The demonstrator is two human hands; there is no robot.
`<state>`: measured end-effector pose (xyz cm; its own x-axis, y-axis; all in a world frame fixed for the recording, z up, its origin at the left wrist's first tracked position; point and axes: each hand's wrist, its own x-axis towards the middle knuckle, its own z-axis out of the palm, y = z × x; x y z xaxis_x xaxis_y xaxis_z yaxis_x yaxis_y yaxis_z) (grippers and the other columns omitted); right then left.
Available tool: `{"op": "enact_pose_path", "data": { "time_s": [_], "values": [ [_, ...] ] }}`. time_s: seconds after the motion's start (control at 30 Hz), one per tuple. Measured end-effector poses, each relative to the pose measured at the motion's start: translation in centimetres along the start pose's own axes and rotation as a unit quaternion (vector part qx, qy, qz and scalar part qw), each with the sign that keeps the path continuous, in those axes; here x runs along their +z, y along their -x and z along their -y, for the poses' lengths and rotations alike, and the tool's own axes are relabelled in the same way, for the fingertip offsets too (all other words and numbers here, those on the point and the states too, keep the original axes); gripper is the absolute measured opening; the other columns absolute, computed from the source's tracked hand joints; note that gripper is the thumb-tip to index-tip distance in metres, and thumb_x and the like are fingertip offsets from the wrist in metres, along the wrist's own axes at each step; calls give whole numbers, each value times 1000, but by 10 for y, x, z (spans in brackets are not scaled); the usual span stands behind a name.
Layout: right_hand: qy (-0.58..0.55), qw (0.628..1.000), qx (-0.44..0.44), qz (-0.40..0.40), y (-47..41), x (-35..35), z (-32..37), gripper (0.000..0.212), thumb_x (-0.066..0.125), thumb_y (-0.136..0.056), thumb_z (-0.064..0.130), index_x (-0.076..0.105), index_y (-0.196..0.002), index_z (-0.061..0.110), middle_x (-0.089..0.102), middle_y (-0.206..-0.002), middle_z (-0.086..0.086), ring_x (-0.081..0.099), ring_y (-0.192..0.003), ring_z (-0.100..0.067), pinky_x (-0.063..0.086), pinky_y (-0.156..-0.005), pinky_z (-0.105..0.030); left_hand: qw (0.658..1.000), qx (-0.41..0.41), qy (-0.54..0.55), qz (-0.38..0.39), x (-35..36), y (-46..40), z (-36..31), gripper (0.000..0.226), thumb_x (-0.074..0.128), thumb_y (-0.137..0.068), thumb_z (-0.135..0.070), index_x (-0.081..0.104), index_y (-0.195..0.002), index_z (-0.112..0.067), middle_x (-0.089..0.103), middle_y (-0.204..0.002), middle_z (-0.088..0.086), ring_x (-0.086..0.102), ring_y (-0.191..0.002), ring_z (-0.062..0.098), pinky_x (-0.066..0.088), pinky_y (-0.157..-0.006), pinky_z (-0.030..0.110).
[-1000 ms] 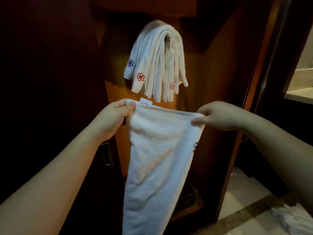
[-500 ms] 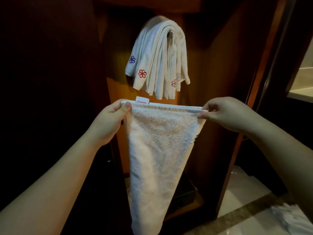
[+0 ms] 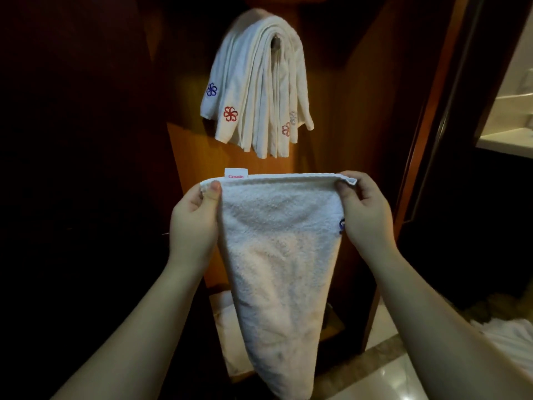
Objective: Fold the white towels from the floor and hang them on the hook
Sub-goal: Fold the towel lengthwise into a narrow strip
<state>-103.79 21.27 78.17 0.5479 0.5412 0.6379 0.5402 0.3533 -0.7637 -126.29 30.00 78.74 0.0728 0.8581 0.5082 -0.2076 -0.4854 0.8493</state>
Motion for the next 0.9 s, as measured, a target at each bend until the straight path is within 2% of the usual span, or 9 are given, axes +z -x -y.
{"op": "enact_pose_path", "data": {
  "time_s": [0.13, 0.33, 0.4, 0.47, 0.53, 0.6, 0.73, 0.8, 0.9],
  "values": [
    [-32, 999, -23, -36, 6, 5, -2, 30, 58, -99, 26, 63, -92, 55, 64, -96, 40, 58, -94, 17, 40, -75, 2, 998, 1, -7, -58, 8, 9, 4, 25, 53, -99, -43, 75, -89, -40, 77, -95, -11, 72, -91, 6, 52, -72, 19],
    [-44, 997, 3, -65, 11, 1, -8, 9, 59, -93, 52, 67, -90, 54, 69, -91, 31, 66, -88, 4, 48, -70, -11, 997, -12, -27, -66, 8, 16, 11, 25, 51, -99, -42, 71, -90, -31, 75, -92, -12, 70, -93, 9, 52, -79, 28],
    [-79, 996, 48, -22, 10, -4, -10, 14, 62, -87, 59, 72, -88, 49, 73, -90, 18, 70, -83, -3, 52, -66, -17, 998, -12, -19, -60, 7, 15, 10, 25, 51, -100, -41, 71, -91, -28, 75, -90, -11, 69, -89, 6, 52, -73, 21],
    [-172, 973, 131, 79, 8, -8, -11, 30, 74, -74, 62, 77, -92, 38, 77, -95, 6, 75, -86, -14, 57, -65, -24, 999, -19, 0, -45, 5, 13, 11, 26, 52, -99, -40, 73, -92, -27, 76, -91, -7, 70, -88, 8, 53, -72, 21],
    [-272, 912, 239, 195, 6, -14, -14, 53, 90, -58, 57, 80, -98, 23, 77, -104, -10, 75, -93, -26, 60, -69, -33, 999, -29, 13, -25, 3, 12, 11, 27, 52, -98, -41, 75, -89, -31, 77, -94, -3, 71, -91, 13, 54, -77, 29],
    [-288, 867, 283, 292, 5, -19, -21, 63, 95, -54, 53, 80, -105, 19, 75, -112, -14, 74, -100, -30, 60, -75, -37, 999, -35, 19, -8, 2, 12, 13, 27, 52, -97, -41, 76, -87, -33, 77, -95, -1, 71, -92, 18, 55, -81, 36],
    [-334, 849, 275, 304, 4, -19, -24, 60, 85, -70, 57, 76, -115, 18, 71, -123, -14, 67, -116, -30, 58, -86, -37, 995, -57, 85, 18, -3, 11, 7, 26, 55, -95, -39, 78, -87, -29, 78, -95, 4, 74, -90, 19, 58, -74, 32],
    [-363, 844, 268, 291, 4, -15, -19, 56, 80, -79, 53, 74, -118, 15, 68, -127, -17, 64, -121, -32, 56, -91, -39, 986, -88, 127, 68, -10, 8, 3, 18, 69, -89, -39, 79, -92, -25, 78, -99, 7, 75, -91, 21, 59, -71, 30],
    [-381, 842, 259, 280, 3, -9, -10, 52, 79, -81, 49, 74, -116, 11, 68, -125, -20, 65, -119, -33, 56, -91, -40, 970, -136, 107, 172, -21, 8, 5, 40, 88, -69, -38, 79, -102, -18, 76, -108, 13, 74, -97, 27, 59, -75, 31]
  ]
}}
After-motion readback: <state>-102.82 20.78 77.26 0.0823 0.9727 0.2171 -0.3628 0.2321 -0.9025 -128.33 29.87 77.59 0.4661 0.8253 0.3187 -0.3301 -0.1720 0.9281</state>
